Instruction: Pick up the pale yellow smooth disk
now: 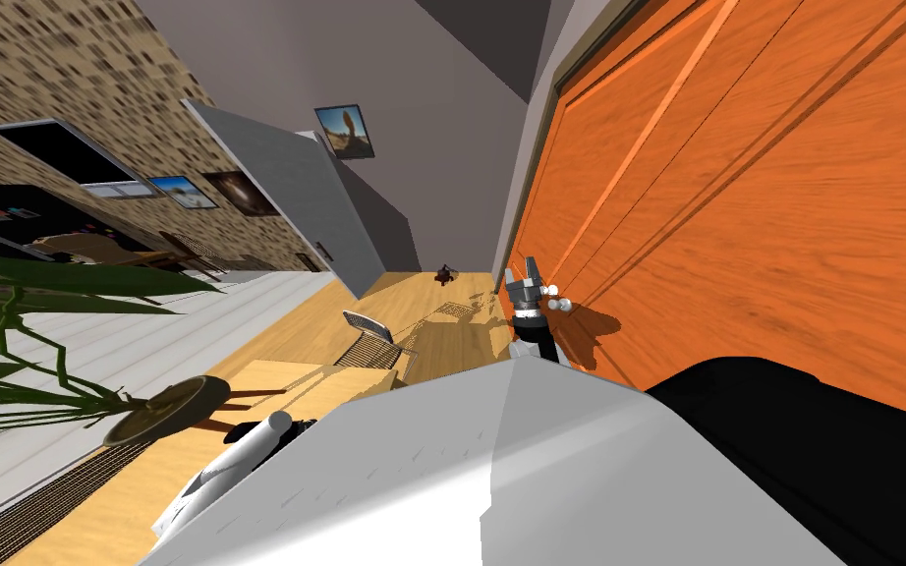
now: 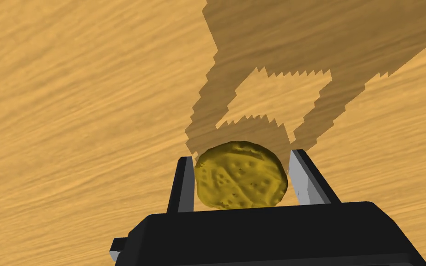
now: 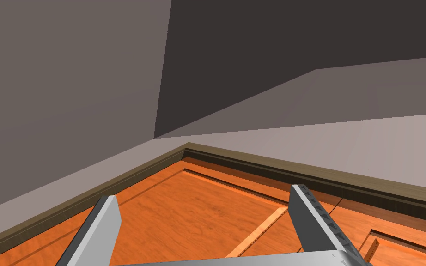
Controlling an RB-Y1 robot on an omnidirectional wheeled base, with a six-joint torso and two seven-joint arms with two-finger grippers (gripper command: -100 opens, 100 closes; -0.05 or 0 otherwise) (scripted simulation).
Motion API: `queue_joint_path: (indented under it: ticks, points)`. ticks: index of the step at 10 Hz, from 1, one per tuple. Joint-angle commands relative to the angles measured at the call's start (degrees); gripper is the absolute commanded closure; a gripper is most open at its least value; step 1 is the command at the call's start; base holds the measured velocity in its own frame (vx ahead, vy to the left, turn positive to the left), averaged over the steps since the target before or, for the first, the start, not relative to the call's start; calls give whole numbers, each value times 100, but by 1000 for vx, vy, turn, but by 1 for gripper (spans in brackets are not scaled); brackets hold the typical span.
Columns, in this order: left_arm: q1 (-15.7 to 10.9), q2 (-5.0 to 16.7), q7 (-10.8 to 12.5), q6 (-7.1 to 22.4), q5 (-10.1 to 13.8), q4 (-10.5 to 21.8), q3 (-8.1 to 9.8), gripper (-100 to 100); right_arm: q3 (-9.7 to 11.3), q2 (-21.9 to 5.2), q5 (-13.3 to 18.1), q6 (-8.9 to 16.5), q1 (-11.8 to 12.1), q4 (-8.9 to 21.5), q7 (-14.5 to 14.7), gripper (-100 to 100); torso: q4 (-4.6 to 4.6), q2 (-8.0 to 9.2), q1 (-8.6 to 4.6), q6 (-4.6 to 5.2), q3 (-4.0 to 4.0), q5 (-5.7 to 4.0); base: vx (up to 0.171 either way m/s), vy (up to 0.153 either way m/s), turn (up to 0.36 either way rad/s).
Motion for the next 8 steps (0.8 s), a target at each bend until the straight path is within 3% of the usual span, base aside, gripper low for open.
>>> queue_joint_path:
  ticks: [1,2,3,6,7,8]
  points:
    - [0,0,0,0,0,0,0,100,0,0,0,0,0,0,0,0,0,0,0,0,0,0,0,0,0]
    - [0,0,-1,0,0,0,-1,0,0,0,0,0,0,0,0,0,0,0,1,-1,0,0,0,0,0]
    - [-43,-109,-54,-95,-23,161,-37,100,0,0,0,0,0,0,0,0,0,0,1,-1,0,0,0,15,-5]
    - [46,183,-7,290,151,-138,36,100,0,0,0,0,0,0,0,0,-8,-6,6,-1,-7,30,5,-5,17]
    - [14,140,-13,217,115,-79,18,100,0,0,0,0,0,0,0,0,-8,-8,7,-1,-8,31,0,0,0]
    - [13,150,-12,236,119,-84,21,0,0,0,0,0,0,0,0,0,-9,-7,8,-1,-8,35,0,0,0]
